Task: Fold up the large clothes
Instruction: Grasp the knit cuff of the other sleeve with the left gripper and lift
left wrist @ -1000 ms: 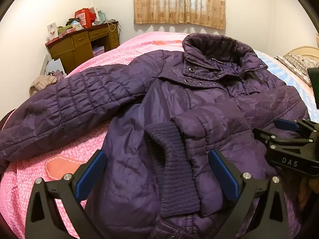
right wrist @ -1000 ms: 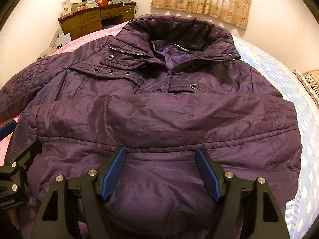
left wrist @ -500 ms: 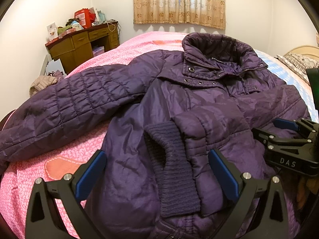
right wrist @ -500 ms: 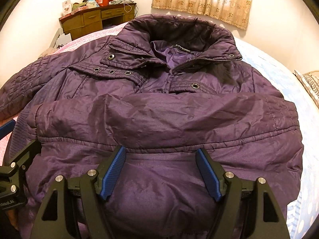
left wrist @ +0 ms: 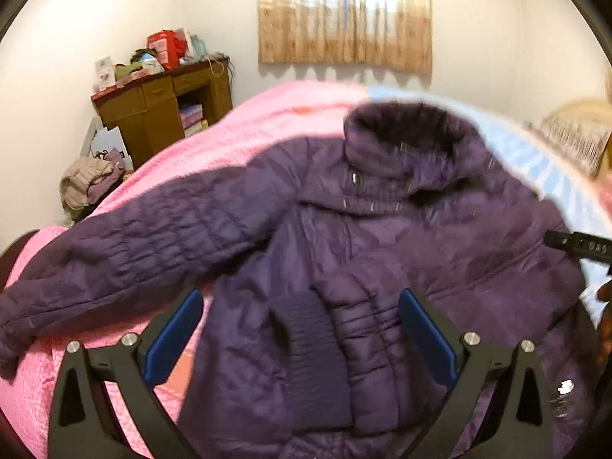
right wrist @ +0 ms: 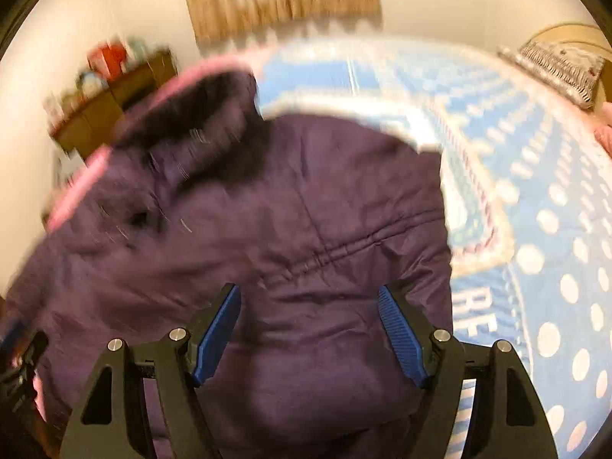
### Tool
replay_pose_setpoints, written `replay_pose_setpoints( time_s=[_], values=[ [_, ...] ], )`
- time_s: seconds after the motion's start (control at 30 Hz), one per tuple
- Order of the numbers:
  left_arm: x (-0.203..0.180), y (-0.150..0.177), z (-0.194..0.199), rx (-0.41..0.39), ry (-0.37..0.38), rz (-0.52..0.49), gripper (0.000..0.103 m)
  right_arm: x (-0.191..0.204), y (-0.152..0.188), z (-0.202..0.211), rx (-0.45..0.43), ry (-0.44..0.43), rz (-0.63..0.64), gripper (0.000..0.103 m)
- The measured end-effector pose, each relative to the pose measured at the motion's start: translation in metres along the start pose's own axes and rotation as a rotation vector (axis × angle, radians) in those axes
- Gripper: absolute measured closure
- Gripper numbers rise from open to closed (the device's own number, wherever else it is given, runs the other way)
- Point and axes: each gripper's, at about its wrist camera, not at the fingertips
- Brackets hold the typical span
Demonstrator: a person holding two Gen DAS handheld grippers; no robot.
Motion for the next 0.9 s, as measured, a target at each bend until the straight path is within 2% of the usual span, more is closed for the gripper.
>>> replay_pose_setpoints(
  time_s=[0.07,0.1,0.17,0.27,0.3,0.37,0.43,0.5,0.6,0.7,0.73,0.77,0.83,0.87,0.9],
  values=[
    [-0.006,0.009,-0.024,0.08,-0.052,-0.039,0.0,0.017,0.01,-0.007,-0.025,0.051,0.102,0.022],
    [-0.004,0.013,-0.03,0.105,-0.041,-0.037,0.0,0.025,0.014,-0.01,-0.039,0.071,0.132,0.021],
    [0.006,0.015,-0.035,0.115,0.008,0.001,0.0,0.033,0.016,-0.012,-0.051,0.092,0.149,0.019],
    [0.011,0.014,-0.027,0.11,0.026,0.01,0.0,0.038,0.007,-0.004,-0.003,0.121,0.161,0.021],
    [0.012,0.014,-0.019,0.102,0.034,0.016,0.0,0.041,0.006,0.006,-0.005,0.11,0.144,0.021],
    [0.026,0.017,0.017,0.052,0.076,0.07,0.0,0.051,0.006,0.04,-0.075,0.029,0.111,0.021],
    [0.035,0.021,0.042,0.005,0.065,0.092,0.0,0.079,0.013,0.064,-0.116,-0.036,0.164,0.021],
    [0.053,0.032,0.067,-0.033,0.038,0.099,0.0,0.124,0.027,0.079,-0.125,-0.12,0.28,0.021],
    [0.09,0.05,0.098,-0.063,-0.042,0.117,0.0,0.168,0.049,0.081,-0.134,-0.164,0.369,0.021],
    [0.145,0.073,0.127,-0.069,-0.106,0.173,0.0,0.197,0.071,0.055,-0.076,-0.124,0.445,0.021],
    [0.162,0.08,0.133,-0.062,-0.125,0.202,0.0,0.199,0.076,0.046,-0.071,-0.102,0.454,0.021],
    [0.188,0.089,0.143,-0.06,-0.15,0.243,0.0,0.198,0.078,0.042,-0.097,-0.108,0.441,0.02],
    [0.229,0.102,0.156,-0.061,-0.208,0.319,0.0,0.194,0.075,0.04,-0.082,-0.134,0.414,0.02],
    [0.26,0.11,0.167,-0.071,-0.229,0.39,0.0,0.193,0.075,0.039,-0.082,-0.142,0.409,0.02],
    [0.274,0.115,0.171,-0.073,-0.226,0.432,0.0,0.194,0.076,0.038,-0.09,-0.141,0.41,0.02]
  ],
)
Point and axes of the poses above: each gripper's, at about its wrist camera, not at the fingertips, and z roughly against the way its jaws point, x to its left, y to its underside, and after that the axes turned 11 degrees about y, right-handed
